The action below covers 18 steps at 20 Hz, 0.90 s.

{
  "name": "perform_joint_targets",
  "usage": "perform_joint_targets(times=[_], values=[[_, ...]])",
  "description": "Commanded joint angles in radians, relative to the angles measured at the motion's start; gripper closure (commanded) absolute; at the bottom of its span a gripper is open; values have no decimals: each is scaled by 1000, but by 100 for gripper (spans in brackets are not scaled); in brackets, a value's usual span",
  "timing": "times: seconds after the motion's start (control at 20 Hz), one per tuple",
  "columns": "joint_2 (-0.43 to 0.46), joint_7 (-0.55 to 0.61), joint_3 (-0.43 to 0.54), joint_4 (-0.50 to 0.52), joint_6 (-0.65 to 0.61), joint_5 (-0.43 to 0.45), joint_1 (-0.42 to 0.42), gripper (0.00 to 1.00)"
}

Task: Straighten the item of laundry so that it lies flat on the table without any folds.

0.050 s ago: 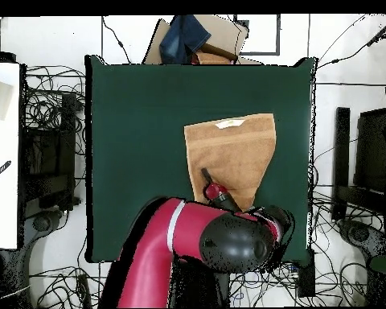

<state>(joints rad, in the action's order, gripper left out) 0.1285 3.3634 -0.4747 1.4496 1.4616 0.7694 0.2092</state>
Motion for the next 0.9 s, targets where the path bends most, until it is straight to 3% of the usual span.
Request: perform_joint_targets(times=[0.05,0.15,0.3,0.65,0.9], values=[[3,214,84,-78,-662,67,-140,100],[-41,268,35,-30,-709,155,-160,100],[-79,304,-15,17,-677,258,-149,100],[-158,315,-17,88,-649,393,-113,100],[-181,438,-10,9,-621,518,-69,100]])
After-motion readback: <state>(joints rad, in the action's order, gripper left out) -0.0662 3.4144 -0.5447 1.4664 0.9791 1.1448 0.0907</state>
